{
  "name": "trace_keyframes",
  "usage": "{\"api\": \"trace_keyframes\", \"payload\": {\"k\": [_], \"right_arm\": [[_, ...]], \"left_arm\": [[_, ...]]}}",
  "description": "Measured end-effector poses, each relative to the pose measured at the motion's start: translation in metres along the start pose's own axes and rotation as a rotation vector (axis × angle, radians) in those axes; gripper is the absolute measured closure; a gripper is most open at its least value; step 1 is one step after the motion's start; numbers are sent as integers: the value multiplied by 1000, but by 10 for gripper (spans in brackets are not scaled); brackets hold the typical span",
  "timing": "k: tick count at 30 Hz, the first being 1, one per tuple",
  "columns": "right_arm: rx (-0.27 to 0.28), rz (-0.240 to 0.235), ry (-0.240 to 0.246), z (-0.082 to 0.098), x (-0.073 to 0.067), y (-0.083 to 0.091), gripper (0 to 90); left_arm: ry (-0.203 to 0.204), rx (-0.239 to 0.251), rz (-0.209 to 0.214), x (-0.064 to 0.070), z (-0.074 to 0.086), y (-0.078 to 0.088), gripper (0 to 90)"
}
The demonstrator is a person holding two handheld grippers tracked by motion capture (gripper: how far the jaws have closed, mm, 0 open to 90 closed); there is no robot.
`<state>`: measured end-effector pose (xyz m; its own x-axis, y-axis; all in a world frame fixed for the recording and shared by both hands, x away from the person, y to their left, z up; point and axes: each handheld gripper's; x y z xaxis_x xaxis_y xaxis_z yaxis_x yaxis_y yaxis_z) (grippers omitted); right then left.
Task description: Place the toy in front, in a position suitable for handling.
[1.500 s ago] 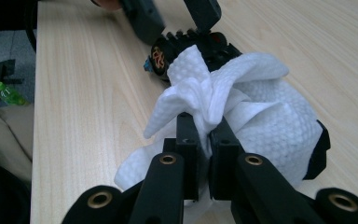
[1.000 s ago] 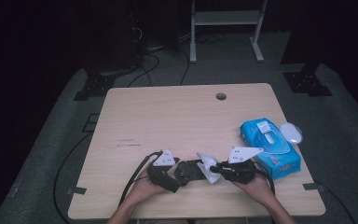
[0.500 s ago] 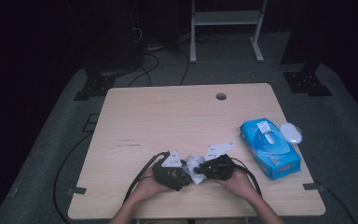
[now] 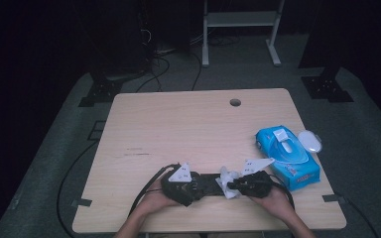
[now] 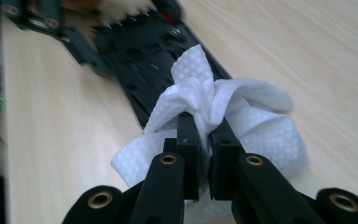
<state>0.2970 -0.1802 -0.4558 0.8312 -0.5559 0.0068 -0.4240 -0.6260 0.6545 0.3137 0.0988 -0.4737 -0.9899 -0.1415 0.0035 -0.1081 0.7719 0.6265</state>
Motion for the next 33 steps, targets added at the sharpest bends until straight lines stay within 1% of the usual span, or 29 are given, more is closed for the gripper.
{"api": "trace_keyframes", "payload": {"k": [1, 3, 4, 6, 7, 8, 9, 10, 14, 16, 18, 20, 21, 22, 23, 25, 26, 27, 28, 29, 30, 32, 33], "right_arm": [[1, -19, 3, -3, -4, -2, 842], [20, -65, 15, -9, -12, -8, 842], [26, -68, 34, -13, -16, -11, 841], [20, -53, 66, -18, -19, -14, 841], [19, -52, 65, -19, -18, -14, 841], [19, -45, 50, -17, -15, -13, 841], [16, -24, 41, -15, -11, -12, 841], [16, -32, 3, -9, -5, -9, 842], [18, -32, -9, -2, -6, -7, 840], [17, -27, 0, -2, -6, -5, 840], [20, -29, -9, -1, -5, -5, 839], [19, -23, -17, 1, -2, -2, 838], [18, -22, -31, 3, 1, 0, 838], [20, -11, -36, 4, 2, 1, 839], [10, 11, -37, 5, 3, 3, 841], [13, 11, -39, 5, 2, 2, 843], [30, -18, -29, 1, -2, -1, 840], [40, -39, -20, -2, -6, -4, 840], [40, -39, -20, -2, -6, -4, 840], [45, -38, -3, -5, -10, -6, 840], [37, -39, 20, -9, -12, -8, 840], [32, -41, 16, -9, -12, -9, 840], [28, -40, 6, -8, -10, -8, 840]], "left_arm": [[-2, 1, 2, 0, 0, 0, 227], [-16, 2, 5, 0, 0, 0, 227], [-10, -2, 9, 0, 0, 0, 227], [12, 7, 22, -2, 3, 1, 227], [29, 12, 25, -3, 4, 1, 226], [40, 8, 30, -4, 4, 1, 224], [49, 12, 28, -4, 5, 2, 220], [64, 15, 23, -5, 5, 1, 194], [66, 19, 19, -5, 4, 1, 177], [68, 19, 26, -5, 4, 1, 186], [50, 15, 36, -4, 4, 1, 197], [33, 0, 36, -3, 4, 1, 216], [20, -4, 37, -2, 5, 1, 224], [17, -6, 37, -2, 5, 2, 229], [17, -6, 41, -2, 5, 2, 231], [17, -5, 44, -3, 5, 2, 231], [35, 1, 48, -4, 5, 1, 231], [39, 1, 46, -4, 5, 0, 229], [39, 1, 46, -4, 5, 0, 224], [54, 1, 39, -4, 4, 0, 224], [63, 6, 39, -4, 4, 0, 213], [75, 24, 50, -5, 4, 2, 210], [77, 27, 54, -5, 4, 3, 209]]}}
Point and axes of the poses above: each handheld gripper's, and its own axes: y roughly backward along the jaws, z roughly out of its underside, x roughly to its right, and after that the axes turned 7 degrees about z, right-handed
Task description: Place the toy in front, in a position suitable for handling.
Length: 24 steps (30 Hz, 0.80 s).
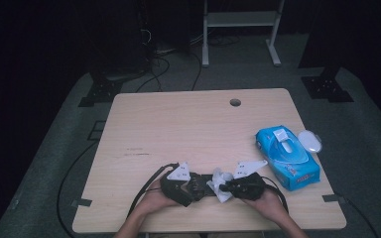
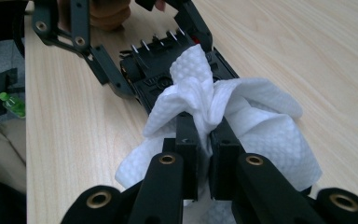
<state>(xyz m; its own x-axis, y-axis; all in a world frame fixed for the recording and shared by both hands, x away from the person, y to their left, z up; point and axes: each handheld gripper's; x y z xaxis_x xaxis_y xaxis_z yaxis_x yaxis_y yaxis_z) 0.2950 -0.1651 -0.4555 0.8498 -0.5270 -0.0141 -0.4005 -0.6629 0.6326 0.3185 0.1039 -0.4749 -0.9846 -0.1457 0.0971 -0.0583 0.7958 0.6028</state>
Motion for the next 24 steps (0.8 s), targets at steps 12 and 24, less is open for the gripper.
{"api": "trace_keyframes", "payload": {"k": [12, 24], "right_arm": [[4, -40, 63, -25, -17, -22, 840], [-15, -22, 52, -20, -11, -17, 843]], "left_arm": [[-35, -20, 5, 1, 2, 1, 243], [-14, -6, -30, -2, 2, 2, 239]]}}
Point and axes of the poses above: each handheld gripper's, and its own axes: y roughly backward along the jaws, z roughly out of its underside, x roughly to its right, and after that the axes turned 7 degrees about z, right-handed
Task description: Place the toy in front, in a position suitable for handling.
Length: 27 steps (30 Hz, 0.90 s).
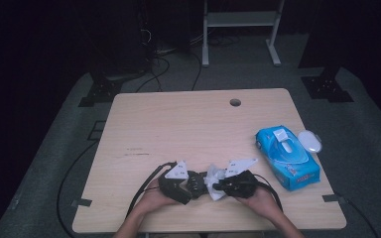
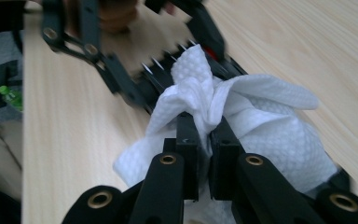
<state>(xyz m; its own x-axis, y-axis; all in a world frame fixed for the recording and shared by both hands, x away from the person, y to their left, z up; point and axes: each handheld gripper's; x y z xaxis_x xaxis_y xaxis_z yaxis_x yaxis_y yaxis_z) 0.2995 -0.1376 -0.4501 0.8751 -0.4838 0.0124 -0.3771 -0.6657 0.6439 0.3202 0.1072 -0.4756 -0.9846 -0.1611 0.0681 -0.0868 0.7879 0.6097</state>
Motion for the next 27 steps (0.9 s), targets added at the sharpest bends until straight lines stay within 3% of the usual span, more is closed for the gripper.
{"api": "trace_keyframes", "payload": {"k": [5, 8, 11, 13, 16, 19, 24, 27], "right_arm": [[18, -50, 23, -22, -14, -23, 845], [14, -42, 29, -26, -13, -26, 846], [7, -9, 11, -23, 0, -21, 847], [-14, 45, 12, -17, 7, -13, 846], [-24, 64, -7, -5, 14, -3, 847], [-14, 65, -17, 4, 11, 4, 847], [-10, 23, 0, 4, 0, 4, 847], [-4, -15, 10, -5, -6, -5, 847]], "left_arm": [[-15, -11, 32, 2, 1, -3, 244], [-31, -16, 38, 4, 1, -3, 244], [-26, -7, 43, 3, 1, -1, 244], [-20, -3, 45, 1, 2, 1, 243], [5, 18, 39, -1, 2, 3, 240], [5, 21, 22, -1, 0, 4, 232], [2, -13, 14, -1, 2, 2, 230], [-22, -11, 13, 0, 1, 2, 239]]}}
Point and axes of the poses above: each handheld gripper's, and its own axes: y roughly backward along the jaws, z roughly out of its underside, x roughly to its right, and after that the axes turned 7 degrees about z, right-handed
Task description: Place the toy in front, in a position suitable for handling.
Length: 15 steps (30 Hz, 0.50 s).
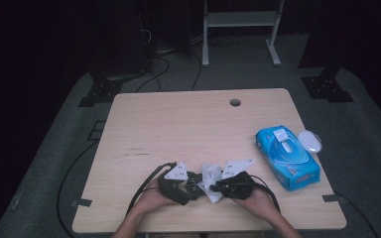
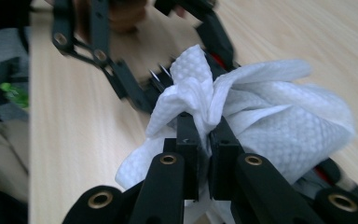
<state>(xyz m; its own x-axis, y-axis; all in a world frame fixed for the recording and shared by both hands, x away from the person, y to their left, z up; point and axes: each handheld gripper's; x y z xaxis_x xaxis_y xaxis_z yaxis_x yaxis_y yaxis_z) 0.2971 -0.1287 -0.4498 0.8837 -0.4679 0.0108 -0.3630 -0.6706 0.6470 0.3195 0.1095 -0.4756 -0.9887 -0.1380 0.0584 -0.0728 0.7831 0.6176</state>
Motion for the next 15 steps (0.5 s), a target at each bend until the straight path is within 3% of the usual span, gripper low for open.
{"api": "trace_keyframes", "payload": {"k": [5, 8, 11, 15], "right_arm": [[-1, 8, 29, -12, -2, -10, 846], [-13, 67, -9, -3, 15, -2, 846], [-23, 73, -35, 6, 21, 6, 846], [-27, 69, -28, 10, 16, 9, 846]], "left_arm": [[6, 7, 22, -1, 3, 3, 246], [25, 27, 22, -3, 3, 5, 243], [44, 46, 5, -4, 2, 7, 220], [82, 55, -19, -7, 3, 8, 189]]}}
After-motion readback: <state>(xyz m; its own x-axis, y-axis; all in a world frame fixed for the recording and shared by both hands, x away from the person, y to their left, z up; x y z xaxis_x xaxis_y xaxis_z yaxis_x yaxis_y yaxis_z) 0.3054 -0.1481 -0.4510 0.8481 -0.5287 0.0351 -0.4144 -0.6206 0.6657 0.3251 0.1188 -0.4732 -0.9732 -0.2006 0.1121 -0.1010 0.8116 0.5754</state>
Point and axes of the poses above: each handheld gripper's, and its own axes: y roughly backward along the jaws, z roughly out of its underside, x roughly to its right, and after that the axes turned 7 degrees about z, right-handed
